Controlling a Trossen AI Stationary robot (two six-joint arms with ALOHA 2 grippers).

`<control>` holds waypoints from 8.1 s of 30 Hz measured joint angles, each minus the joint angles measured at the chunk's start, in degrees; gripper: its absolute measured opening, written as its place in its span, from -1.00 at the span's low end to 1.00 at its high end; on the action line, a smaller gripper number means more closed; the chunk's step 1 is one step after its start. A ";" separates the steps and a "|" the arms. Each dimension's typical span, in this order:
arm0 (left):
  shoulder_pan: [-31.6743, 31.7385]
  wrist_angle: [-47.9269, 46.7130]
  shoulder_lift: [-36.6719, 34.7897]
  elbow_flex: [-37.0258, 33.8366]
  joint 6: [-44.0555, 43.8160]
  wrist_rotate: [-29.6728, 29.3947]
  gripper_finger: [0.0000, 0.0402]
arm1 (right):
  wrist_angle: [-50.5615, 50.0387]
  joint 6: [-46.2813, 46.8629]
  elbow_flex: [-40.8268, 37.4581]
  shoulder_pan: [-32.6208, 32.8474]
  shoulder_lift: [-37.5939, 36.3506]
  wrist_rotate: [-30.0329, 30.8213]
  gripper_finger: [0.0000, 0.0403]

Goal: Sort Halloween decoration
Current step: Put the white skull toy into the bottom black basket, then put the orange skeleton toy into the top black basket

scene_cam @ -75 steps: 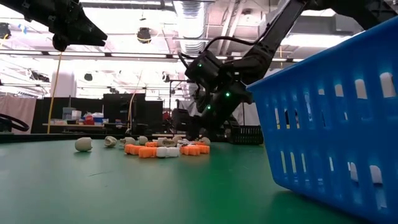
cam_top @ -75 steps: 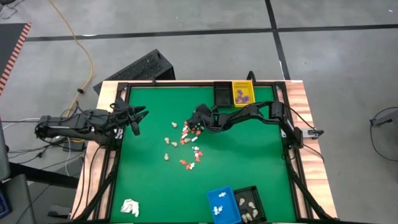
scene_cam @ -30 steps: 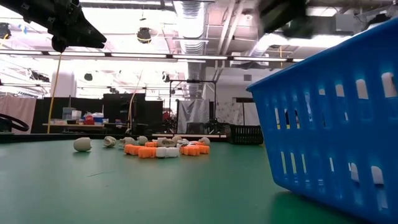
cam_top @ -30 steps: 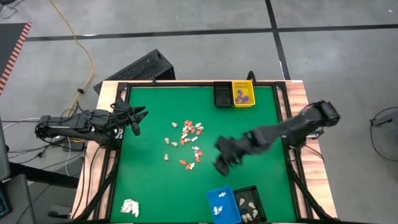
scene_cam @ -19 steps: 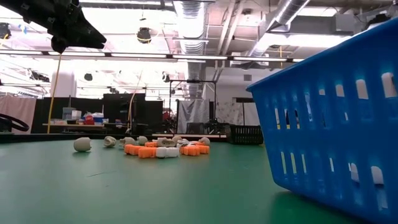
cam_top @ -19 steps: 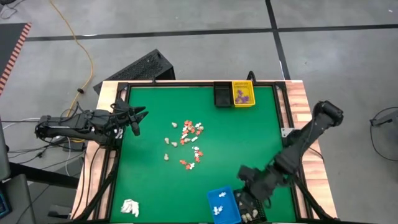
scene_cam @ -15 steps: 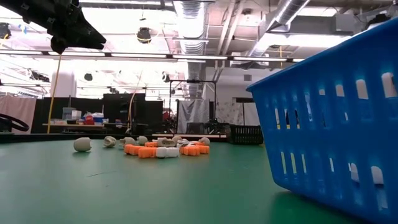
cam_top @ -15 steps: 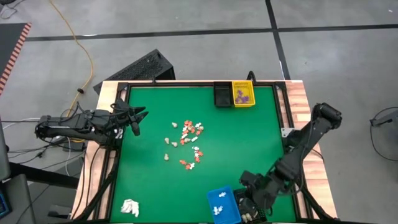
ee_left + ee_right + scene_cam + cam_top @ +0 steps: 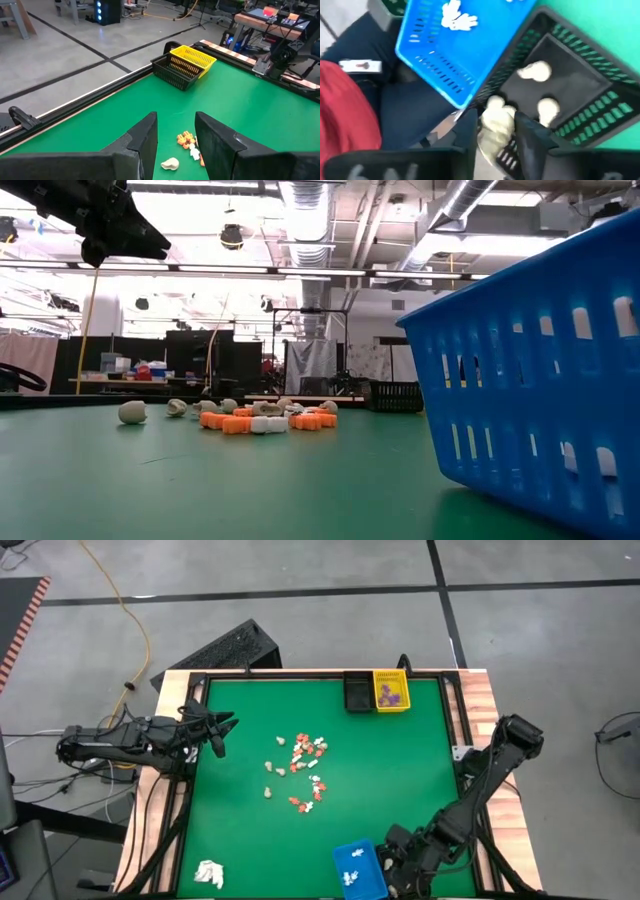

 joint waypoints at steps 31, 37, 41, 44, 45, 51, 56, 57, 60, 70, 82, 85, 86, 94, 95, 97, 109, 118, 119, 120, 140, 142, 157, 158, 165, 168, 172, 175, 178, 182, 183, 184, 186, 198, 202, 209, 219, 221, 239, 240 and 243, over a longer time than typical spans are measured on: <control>0.00 -1.66 0.00 0.00 0.02 0.04 -0.40 | 40.63 -85.85 -12.54 -39.29 -0.33 13.47 -0.13; 0.01 -1.93 0.00 0.00 0.02 0.04 -0.40 | 57.40 -92.15 -23.32 -47.71 -0.31 12.28 -0.13; 0.00 -1.90 0.00 0.00 0.02 -0.06 -0.40 | 63.44 -91.99 -26.57 -52.11 1.63 9.43 -0.12; 0.00 -1.90 0.00 0.00 -0.12 -0.72 -0.40 | 66.15 -91.88 -26.33 -53.90 5.80 7.21 -0.12; 0.00 -1.88 -0.02 0.00 -0.27 -0.95 -0.40 | 67.58 -91.96 -26.03 -54.29 7.44 6.43 -0.12; 0.02 -1.90 -0.02 0.00 -0.61 -1.27 -0.40 | 72.81 -92.13 -25.46 -56.53 15.42 6.27 -0.12; 0.02 -2.19 0.00 0.00 -0.95 -1.66 -0.40 | 75.02 -91.69 -25.40 -58.56 18.49 6.27 -0.13; 0.02 -2.21 0.00 0.00 -0.99 -1.69 -0.40 | 74.95 -91.68 -25.40 -58.66 18.74 6.26 -0.13; 0.02 -2.19 0.00 0.00 -0.94 -1.75 -0.40 | 74.90 -91.64 -25.33 -58.46 18.73 6.26 -0.13; 0.02 -2.19 0.00 0.00 -0.96 -2.71 -0.40 | 73.94 -90.32 -25.33 -57.98 18.73 6.90 -0.25; 0.02 -2.19 0.00 0.00 -1.46 -2.69 -0.40 | 71.07 -86.96 -25.29 -56.81 17.36 7.93 -0.76; 0.02 -2.19 0.00 0.00 -1.47 -2.25 -0.40 | 70.34 -86.98 -25.46 -56.03 15.00 8.17 -0.76; 0.02 -2.19 0.00 0.00 -1.49 -2.04 -0.40 | 70.14 -86.97 -25.44 -55.76 13.80 8.17 -0.76; 0.02 -2.21 0.02 0.00 -1.49 -1.18 -0.40 | 57.26 -83.63 -25.35 -51.33 -0.42 8.03 -0.76; 0.02 -2.20 0.02 0.00 -1.49 -1.20 -0.40 | 54.71 -82.56 -25.35 -50.26 -2.59 7.89 -0.76; 0.02 -2.21 0.02 0.00 -1.49 -1.20 -0.40 | 49.38 -80.24 -25.35 -47.69 -6.87 7.06 -0.76; 0.02 -2.25 0.02 0.00 -1.46 -1.20 -0.40 | 31.08 -48.25 -25.35 -22.46 -25.59 5.94 -0.76; 0.02 -2.27 0.02 0.00 -1.51 -1.18 -0.40 | 30.51 -17.70 -25.35 -4.46 -25.31 7.75 -0.76; 0.02 -2.27 0.02 0.00 -1.51 -1.20 -0.40 | 30.40 -14.95 -25.35 -2.96 -24.78 7.83 -0.76; 0.02 -2.27 0.02 0.00 -1.52 -1.20 -0.40 | 30.45 -12.37 -25.35 -1.69 -24.21 7.96 -0.76; 0.02 -2.27 0.02 0.00 -2.08 -1.22 -0.40 | 30.39 3.45 -25.35 2.66 -15.56 7.38 -0.43; 0.02 -2.27 0.02 0.00 -2.08 -1.22 -0.40 | 30.37 3.50 -25.35 2.60 -15.65 6.51 -0.36; 0.02 -2.29 0.02 0.00 -1.70 -1.22 -0.40 | 32.74 -14.31 -25.35 -5.92 -15.67 6.33 -0.29; 0.02 -2.29 0.02 0.00 -1.69 -1.23 -0.40 | 33.27 -17.73 -25.35 -7.39 -15.67 6.32 -0.29; 0.02 -2.30 0.02 0.00 -1.62 -3.23 -0.40 | 33.79 -45.32 -25.35 -19.87 -15.69 16.51 -0.30; 0.02 -2.32 0.02 0.00 -1.62 -3.23 -0.40 | 35.22 -57.83 -25.35 -25.55 -15.21 23.89 -0.30; 0.02 -2.41 0.02 0.00 -1.63 -3.20 -0.40 | 43.03 -74.45 -25.31 -33.37 -13.03 25.35 -0.30; 0.02 -3.37 0.00 0.00 -1.88 -3.08 -0.40 | 50.26 -85.01 -25.28 -38.04 -9.78 21.26 -0.30; 0.02 -4.78 0.02 0.00 -2.01 -3.06 -0.40 | 55.04 -90.81 -25.27 -42.29 -5.78 12.78 -0.30; 0.02 -5.23 0.02 0.00 -2.03 -3.06 -0.40 | 59.23 -92.70 -25.27 -48.32 -0.26 3.38 -0.30; 0.02 -5.24 0.02 0.00 -2.03 -3.06 -0.40 | 59.89 -93.56 -25.27 -49.62 1.23 2.20 -0.30; 0.02 -5.22 0.00 0.00 -2.03 -3.07 -0.40 | 61.03 -94.67 -25.30 -50.82 2.67 1.25 -0.30; 0.02 -5.19 0.02 0.00 -2.03 -3.10 -0.40 | 63.26 -97.07 -25.31 -52.61 5.05 -0.06 -0.30; 0.02 -5.12 0.02 0.00 -2.83 -3.19 -0.40 | 68.56 -103.05 -23.93 -59.00 14.55 -9.06 -0.30; 0.02 -5.17 0.02 0.00 -3.67 -3.21 -0.40 | 68.90 -104.20 -22.76 -59.99 16.18 -10.53 -0.30; 0.02 -5.96 0.02 0.00 -4.52 -3.23 -0.40 | 69.25 -104.31 -21.32 -60.39 20.72 -12.59 -0.30; 0.02 -6.13 0.00 0.00 -4.68 -3.23 -0.40 | 68.78 -98.91 -20.92 -60.43 21.77 -12.78 -0.57; 0.02 -6.14 0.00 0.00 -4.68 -3.23 -0.40 | 68.73 -97.77 -20.94 -60.43 21.73 -12.73 -0.70; 0.02 -6.51 0.02 0.00 -4.68 -2.64 -0.40 | 57.58 -92.28 -21.16 -61.29 5.73 -10.07 -0.94; 0.02 -6.51 0.02 0.00 -4.68 -2.66 -0.40 | 55.89 -92.85 -21.17 -61.59 4.10 -8.75 -0.94; 0.02 -6.51 0.00 0.00 -4.68 -2.69 -0.40 | 51.89 -93.43 -21.18 -62.73 -1.12 -2.83 -0.94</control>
